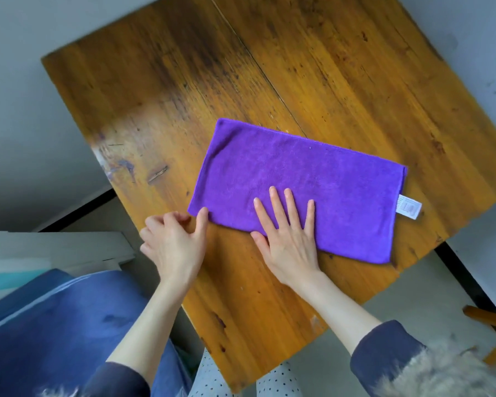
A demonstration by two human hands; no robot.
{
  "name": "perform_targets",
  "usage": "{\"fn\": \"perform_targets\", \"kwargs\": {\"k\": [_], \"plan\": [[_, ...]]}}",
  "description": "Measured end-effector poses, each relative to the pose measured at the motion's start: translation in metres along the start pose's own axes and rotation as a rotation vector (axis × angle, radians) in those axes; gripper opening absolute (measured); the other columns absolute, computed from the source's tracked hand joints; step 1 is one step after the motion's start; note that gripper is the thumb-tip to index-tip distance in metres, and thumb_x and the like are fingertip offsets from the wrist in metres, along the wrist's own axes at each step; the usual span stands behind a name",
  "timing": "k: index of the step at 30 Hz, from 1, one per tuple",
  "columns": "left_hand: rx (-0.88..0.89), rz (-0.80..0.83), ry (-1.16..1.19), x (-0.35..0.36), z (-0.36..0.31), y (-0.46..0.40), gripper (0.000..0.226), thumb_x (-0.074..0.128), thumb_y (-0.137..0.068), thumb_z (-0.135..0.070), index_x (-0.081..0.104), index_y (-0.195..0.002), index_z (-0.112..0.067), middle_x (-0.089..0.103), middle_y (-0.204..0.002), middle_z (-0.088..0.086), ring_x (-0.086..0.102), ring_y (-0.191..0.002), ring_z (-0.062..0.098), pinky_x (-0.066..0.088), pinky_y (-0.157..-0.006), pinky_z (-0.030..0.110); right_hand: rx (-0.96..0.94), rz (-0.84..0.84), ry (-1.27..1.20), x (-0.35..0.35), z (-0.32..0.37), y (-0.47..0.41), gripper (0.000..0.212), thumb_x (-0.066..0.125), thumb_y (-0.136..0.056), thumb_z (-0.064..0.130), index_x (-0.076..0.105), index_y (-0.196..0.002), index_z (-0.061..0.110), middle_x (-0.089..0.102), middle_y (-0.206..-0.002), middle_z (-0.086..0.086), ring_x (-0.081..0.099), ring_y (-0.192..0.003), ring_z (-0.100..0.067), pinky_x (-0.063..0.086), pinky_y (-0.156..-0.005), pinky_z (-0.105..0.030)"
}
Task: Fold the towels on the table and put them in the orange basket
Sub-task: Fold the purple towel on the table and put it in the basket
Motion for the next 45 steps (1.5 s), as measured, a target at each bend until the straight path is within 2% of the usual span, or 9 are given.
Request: {"fn": "perform_targets", "kwargs": {"k": [6, 11, 17, 22, 25, 30, 37, 41, 45], "plan": [[-0.184, 0.116, 0.112, -0.007, -0.019, -0.033, 0.035, 0.059, -0.082, -0.045, 0.062, -0.099, -0.014, 0.047, -0.118, 0.013, 0.036, -0.119, 0.034, 0.028, -0.099, 0.044, 0.002, 0.032, -0.047, -0.009, 0.016, -0.008, 0.058, 0.014, -0.095, 0.049, 0.017, -0.148, 0.025, 0.017, -0.155, -0.009, 0.011, -0.143, -0.031, 0.015, -0.109, -0.063], [-0.201, 0.207, 0.623, -0.015, -0.029, -0.032, 0.012, 0.059, -0.082, -0.019, 0.047, -0.078, -0.017, 0.054, -0.085, 0.002, 0.055, -0.082, 0.021, 0.049, -0.068, 0.035, 0.199, 0.019, -0.09, -0.01, -0.005, 0.014, 0.055, 0.024, -0.096, 0.044, 0.022, -0.147, 0.025, 0.02, -0.154, -0.009, 0.014, -0.143, -0.029, 0.012, -0.112, -0.06], [-0.311, 0.361, 1.105, -0.03, -0.049, -0.016, 0.018, 0.055, -0.09, -0.011, 0.044, -0.078, -0.017, 0.049, -0.099, 0.008, 0.055, -0.095, 0.016, 0.05, -0.092, 0.042, 0.166, 0.018, -0.35, -0.015, -0.01, 0.016, 0.048, 0.021, -0.099, 0.039, 0.025, -0.146, 0.026, 0.011, -0.156, 0.001, -0.003, -0.143, -0.013, -0.005, -0.116, -0.046], [0.137, 0.242, 0.915, -0.042, -0.098, 0.023, 0.019, 0.057, -0.088, -0.015, 0.044, -0.077, -0.026, 0.05, -0.076, -0.012, 0.05, -0.071, 0.002, 0.043, -0.071, 0.021, 0.399, -0.209, -0.998, -0.037, -0.047, 0.035, 0.031, 0.041, -0.098, 0.021, 0.06, -0.123, 0.016, 0.053, -0.131, 0.005, 0.045, -0.124, -0.004, 0.035, -0.107, -0.023], [0.489, 0.294, 0.77, -0.026, -0.134, 0.066, 0.016, 0.054, -0.086, -0.017, 0.041, -0.082, -0.026, 0.061, -0.105, -0.012, 0.057, -0.099, -0.004, 0.043, -0.077, 0.011, 0.649, -0.269, -1.343, -0.047, -0.081, 0.055, 0.027, 0.038, -0.099, 0.017, 0.064, -0.104, 0.021, 0.066, -0.104, 0.005, 0.064, -0.098, -0.01, 0.051, -0.089, -0.027], [0.882, 0.379, 0.38, 0.042, -0.156, 0.125, 0.015, 0.054, -0.086, 0.0, 0.052, -0.101, -0.004, 0.054, -0.128, 0.007, 0.048, -0.125, 0.019, 0.042, -0.096, 0.029, 0.863, -0.187, -1.752, -0.046, -0.132, 0.071, 0.028, 0.037, -0.1, 0.027, 0.059, -0.108, 0.011, 0.067, -0.101, -0.007, 0.066, -0.086, -0.016, 0.052, -0.081, -0.03], [1.014, 0.347, 0.125, 0.072, -0.152, 0.144, 0.013, 0.06, -0.078, 0.008, 0.054, -0.087, 0.0, 0.055, -0.128, 0.02, 0.045, -0.127, 0.036, 0.043, -0.1, 0.046, 0.798, -0.068, -1.571, -0.046, -0.162, 0.04, 0.018, 0.049, -0.095, 0.026, 0.06, -0.091, 0.014, 0.068, -0.098, -0.011, 0.066, -0.087, -0.021, 0.054, -0.077, -0.031], [1.0, 0.294, 0.142, 0.065, -0.155, 0.151, 0.008, 0.059, -0.083, 0.004, 0.053, -0.084, 0.0, 0.058, -0.117, 0.017, 0.055, -0.11, 0.034, 0.05, -0.084, 0.04, 0.768, -0.092, -1.267, -0.052, -0.17, 0.018, 0.042, 0.057, -0.087, 0.037, 0.062, -0.09, -0.005, 0.066, -0.09, -0.023, 0.062, -0.08, -0.034, 0.052, -0.079, -0.048], [1.04, 0.316, 0.096, 0.065, -0.157, 0.16, 0.014, 0.059, -0.078, 0.012, 0.057, -0.086, 0.0, 0.059, -0.112, 0.017, 0.058, -0.101, 0.033, 0.051, -0.079, 0.037, 0.796, -0.086, -1.29, -0.05, -0.174, 0.007, 0.029, 0.065, -0.082, 0.037, 0.059, -0.066, 0.013, 0.054, -0.062, 0.0, 0.051, -0.067, -0.02, 0.048, -0.069, -0.037]]}}
Point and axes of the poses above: each hand's wrist, its own y-axis away from the middle knuckle, its own x-axis out of the palm, z = x × y, the point moved 3 cm from there along -y, towards the middle knuckle
